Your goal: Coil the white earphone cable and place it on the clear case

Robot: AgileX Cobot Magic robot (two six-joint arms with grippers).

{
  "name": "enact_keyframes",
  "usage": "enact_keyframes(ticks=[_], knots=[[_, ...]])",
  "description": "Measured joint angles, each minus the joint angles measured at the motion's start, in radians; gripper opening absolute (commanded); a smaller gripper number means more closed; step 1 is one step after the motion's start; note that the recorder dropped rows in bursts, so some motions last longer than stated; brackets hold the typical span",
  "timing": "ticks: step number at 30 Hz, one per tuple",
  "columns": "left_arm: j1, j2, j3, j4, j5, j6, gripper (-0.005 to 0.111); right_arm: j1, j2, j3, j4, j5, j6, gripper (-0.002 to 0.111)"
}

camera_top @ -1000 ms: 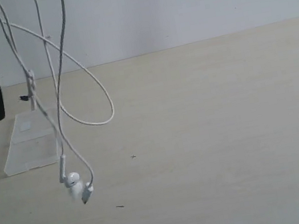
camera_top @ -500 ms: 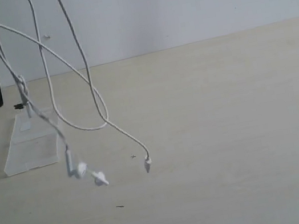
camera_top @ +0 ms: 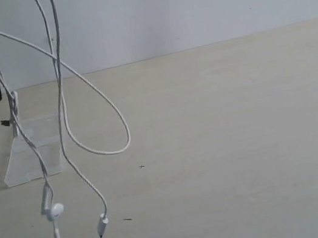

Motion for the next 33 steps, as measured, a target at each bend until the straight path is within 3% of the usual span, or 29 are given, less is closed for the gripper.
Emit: enact_keyframes(ticks=[21, 31, 33], knots=[[0.000, 0.039, 0.000, -0.095, -0.011, 0.075, 0.086, 0.000, 0.032, 0.000, 0.286, -0.026, -0.164, 0.000], [0.000, 0.109, 0.000, -0.212, 0.010, 0.143, 0.086, 0.000, 0.033, 0.000, 0.420, -0.038, -0.258, 0.000], [0.000, 0.117, 0.000, -0.245, 0.015, 0.161, 0.080, 0.000, 0.033, 0.000, 0.447, -0.038, -0.276, 0.000]])
